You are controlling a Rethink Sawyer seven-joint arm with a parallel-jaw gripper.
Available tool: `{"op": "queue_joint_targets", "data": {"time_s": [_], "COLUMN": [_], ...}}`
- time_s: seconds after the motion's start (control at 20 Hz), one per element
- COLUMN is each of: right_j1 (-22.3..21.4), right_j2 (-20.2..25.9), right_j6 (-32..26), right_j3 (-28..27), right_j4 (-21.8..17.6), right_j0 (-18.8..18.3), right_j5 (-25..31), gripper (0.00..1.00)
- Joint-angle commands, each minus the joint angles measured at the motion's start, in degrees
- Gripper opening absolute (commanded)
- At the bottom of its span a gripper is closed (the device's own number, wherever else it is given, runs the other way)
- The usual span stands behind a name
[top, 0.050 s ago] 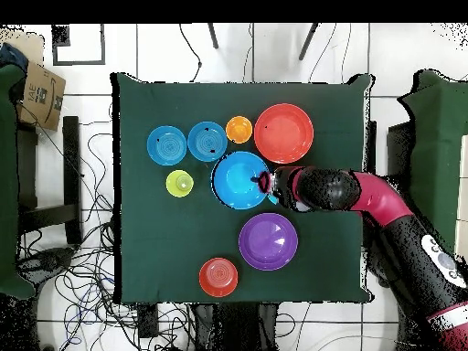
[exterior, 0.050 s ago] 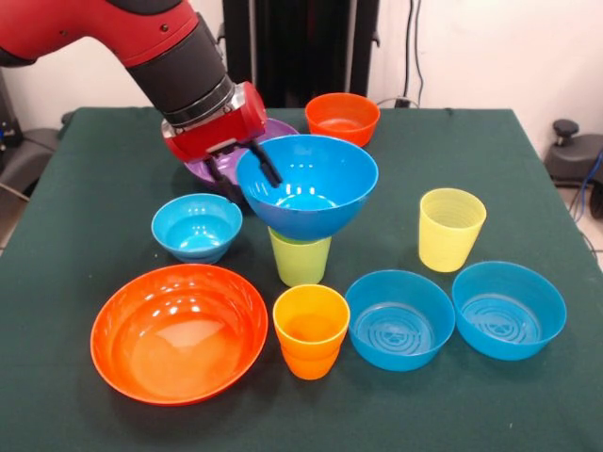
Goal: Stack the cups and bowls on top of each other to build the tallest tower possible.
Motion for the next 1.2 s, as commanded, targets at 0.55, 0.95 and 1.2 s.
{"op": "queue_joint_targets", "data": {"time_s": [0.55,0.95,1.2], "right_j1": [3.04,2.20,1.64], "right_j2": [-3.38,-3.45,-3.11], "right_j6": [-1.13,-1.23,-3.07], "right_j3": [0.16,0.12,-0.86], "right_j4": [-1.25,-0.60,0.66], "right_j0": [3.56,3.72,3.45], "right_j5": [-4.83,-3.37,0.26], "gripper": [1.00,1.00,1.00]}}
